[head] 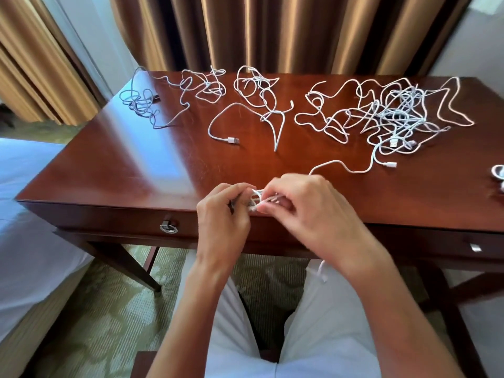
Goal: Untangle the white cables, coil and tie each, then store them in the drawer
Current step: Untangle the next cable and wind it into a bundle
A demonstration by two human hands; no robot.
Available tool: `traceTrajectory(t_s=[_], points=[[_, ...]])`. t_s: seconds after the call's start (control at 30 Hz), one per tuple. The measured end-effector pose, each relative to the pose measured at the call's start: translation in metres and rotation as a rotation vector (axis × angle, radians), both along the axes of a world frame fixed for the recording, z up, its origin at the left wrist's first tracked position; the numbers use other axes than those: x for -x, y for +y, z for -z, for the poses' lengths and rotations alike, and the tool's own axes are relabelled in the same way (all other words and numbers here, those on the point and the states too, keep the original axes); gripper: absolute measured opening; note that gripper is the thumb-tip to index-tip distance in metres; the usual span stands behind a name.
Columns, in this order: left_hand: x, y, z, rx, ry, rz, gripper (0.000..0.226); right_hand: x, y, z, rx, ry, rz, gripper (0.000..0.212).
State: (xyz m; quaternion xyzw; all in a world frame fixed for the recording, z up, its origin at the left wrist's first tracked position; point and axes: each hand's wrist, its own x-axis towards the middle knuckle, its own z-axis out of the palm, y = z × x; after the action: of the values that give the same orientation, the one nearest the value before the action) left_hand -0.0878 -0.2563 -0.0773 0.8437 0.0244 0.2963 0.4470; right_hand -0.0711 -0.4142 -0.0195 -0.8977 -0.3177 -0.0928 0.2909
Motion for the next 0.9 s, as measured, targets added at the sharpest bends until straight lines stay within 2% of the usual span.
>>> traceTrajectory(t_s=[0.13, 0.23, 0.37, 0.43, 0.5, 0.6, 0.7, 0.77, 0.9], points=[[0.004, 0.002, -0.004, 0.037, 0.03, 0.267, 0.021, -0.027, -0.015, -0.002, -0.158, 0.138, -0.122, 0.008], [0.008, -0.001, -0.012, 0.299, 0.115, 0.394, 0.024, -0.037, -0.02, 0.013, -0.39, 0.298, -0.145, 0.008], [0.009, -0.013, -0.019, 0.604, 0.067, 0.294, 0.023, -0.026, -0.006, 0.042, -0.622, 0.327, -0.049, 0.015], [0.006, -0.019, -0.021, 0.703, 0.042, 0.219, 0.022, -0.016, 0.006, 0.052, -0.628, 0.281, 0.002, 0.024], [0.004, -0.022, -0.021, 0.748, 0.021, 0.125, 0.021, -0.006, 0.016, 0.058, -0.601, 0.264, 0.022, 0.023], [-0.001, -0.018, -0.015, 0.567, -0.049, -0.058, 0.025, 0.008, 0.021, 0.059, -0.402, 0.226, 0.058, 0.019], [-0.004, -0.014, -0.007, 0.303, -0.138, -0.177, 0.017, 0.018, 0.02, 0.05, -0.156, 0.059, 0.078, 0.023], [-0.004, -0.015, -0.004, 0.128, -0.194, -0.221, 0.011, 0.021, 0.018, 0.038, -0.037, -0.066, 0.087, 0.03], [-0.006, -0.015, 0.002, -0.052, -0.274, -0.216, 0.007, 0.021, 0.015, 0.024, 0.086, -0.119, 0.043, 0.032]])
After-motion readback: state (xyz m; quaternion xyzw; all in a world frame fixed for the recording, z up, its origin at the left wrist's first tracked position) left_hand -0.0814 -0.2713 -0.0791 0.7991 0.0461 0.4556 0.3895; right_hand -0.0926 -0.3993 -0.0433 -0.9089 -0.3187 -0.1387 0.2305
